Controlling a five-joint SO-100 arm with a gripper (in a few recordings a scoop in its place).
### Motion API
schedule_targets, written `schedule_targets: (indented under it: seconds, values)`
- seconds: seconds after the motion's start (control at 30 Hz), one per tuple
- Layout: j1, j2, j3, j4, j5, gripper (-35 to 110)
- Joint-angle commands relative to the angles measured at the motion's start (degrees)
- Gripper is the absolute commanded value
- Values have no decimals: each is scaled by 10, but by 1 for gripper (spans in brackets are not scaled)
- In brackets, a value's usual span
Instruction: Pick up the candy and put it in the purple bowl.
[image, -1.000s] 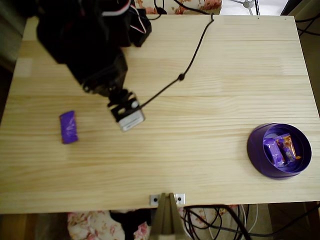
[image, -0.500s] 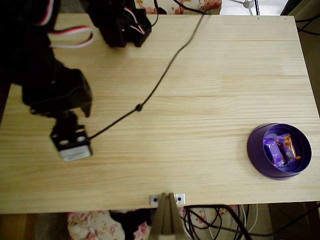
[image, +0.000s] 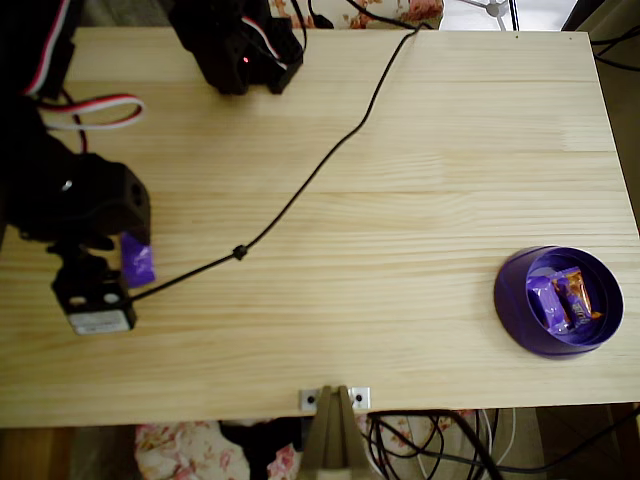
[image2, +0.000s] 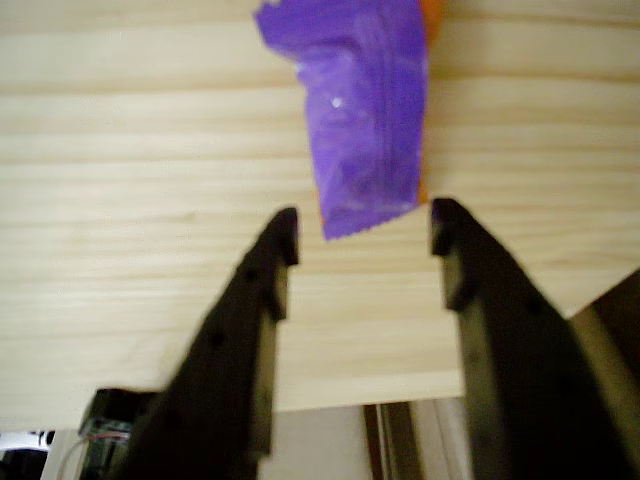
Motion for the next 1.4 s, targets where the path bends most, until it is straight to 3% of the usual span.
schedule_targets:
  seconds: [0.0,0.57,0.93,1.37]
  values:
    - [4,8,-43,-3,5,23]
    - [-10,-34,4,-69,14,21]
    - [2,17,54,-113,-19,4]
    - [-21,122,54,-35,-76,0]
